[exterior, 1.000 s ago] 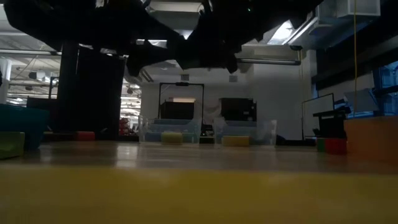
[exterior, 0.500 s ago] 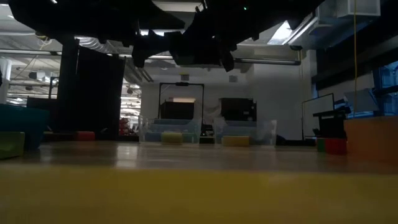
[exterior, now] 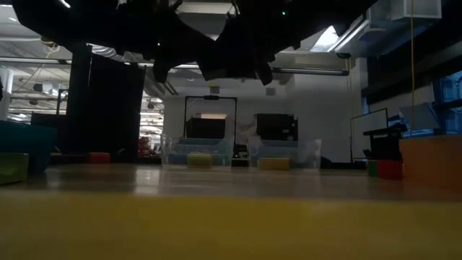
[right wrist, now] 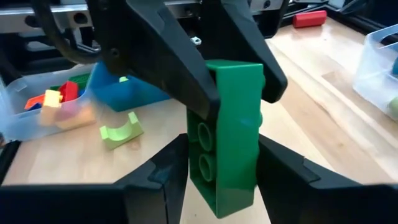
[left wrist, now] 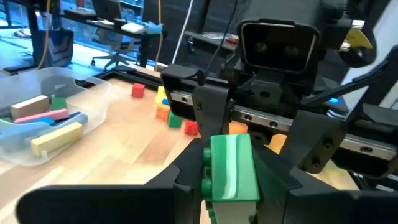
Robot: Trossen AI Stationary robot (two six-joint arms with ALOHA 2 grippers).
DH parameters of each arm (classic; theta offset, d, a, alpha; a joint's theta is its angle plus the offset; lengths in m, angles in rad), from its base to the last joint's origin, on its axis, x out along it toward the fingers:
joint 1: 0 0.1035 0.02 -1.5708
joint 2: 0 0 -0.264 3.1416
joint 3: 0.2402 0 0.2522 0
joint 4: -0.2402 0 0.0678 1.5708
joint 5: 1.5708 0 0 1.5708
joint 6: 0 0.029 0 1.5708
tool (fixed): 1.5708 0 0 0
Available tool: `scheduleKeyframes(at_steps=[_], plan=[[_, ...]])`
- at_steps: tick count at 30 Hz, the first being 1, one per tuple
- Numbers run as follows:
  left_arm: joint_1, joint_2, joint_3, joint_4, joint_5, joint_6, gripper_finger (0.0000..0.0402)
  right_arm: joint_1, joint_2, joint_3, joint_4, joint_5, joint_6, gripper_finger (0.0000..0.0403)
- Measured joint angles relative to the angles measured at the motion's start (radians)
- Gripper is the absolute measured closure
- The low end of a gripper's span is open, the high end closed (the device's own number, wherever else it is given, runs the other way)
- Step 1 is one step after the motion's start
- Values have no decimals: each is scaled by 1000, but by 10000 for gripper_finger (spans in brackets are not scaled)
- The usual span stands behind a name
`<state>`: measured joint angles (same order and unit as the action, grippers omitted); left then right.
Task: Sort blocks by size
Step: Put the green game piece into the bottom left transparent bin
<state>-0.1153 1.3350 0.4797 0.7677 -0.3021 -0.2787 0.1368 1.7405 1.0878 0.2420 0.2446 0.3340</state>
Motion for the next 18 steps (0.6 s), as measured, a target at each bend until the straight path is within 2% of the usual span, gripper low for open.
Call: scheduleKeyframes(at_steps=[11, 14, 18], plan=[[-2, 0, 0, -3, 28, 27, 321, 0, 0, 0, -5, -6, 56, 234], [-2, -3, 0, -15, 33, 51, 321, 0, 0, 0, -8, -5, 60, 216], [-1, -40, 0, -109, 34, 48, 321, 0, 0, 0, -8, -5, 59, 178]])
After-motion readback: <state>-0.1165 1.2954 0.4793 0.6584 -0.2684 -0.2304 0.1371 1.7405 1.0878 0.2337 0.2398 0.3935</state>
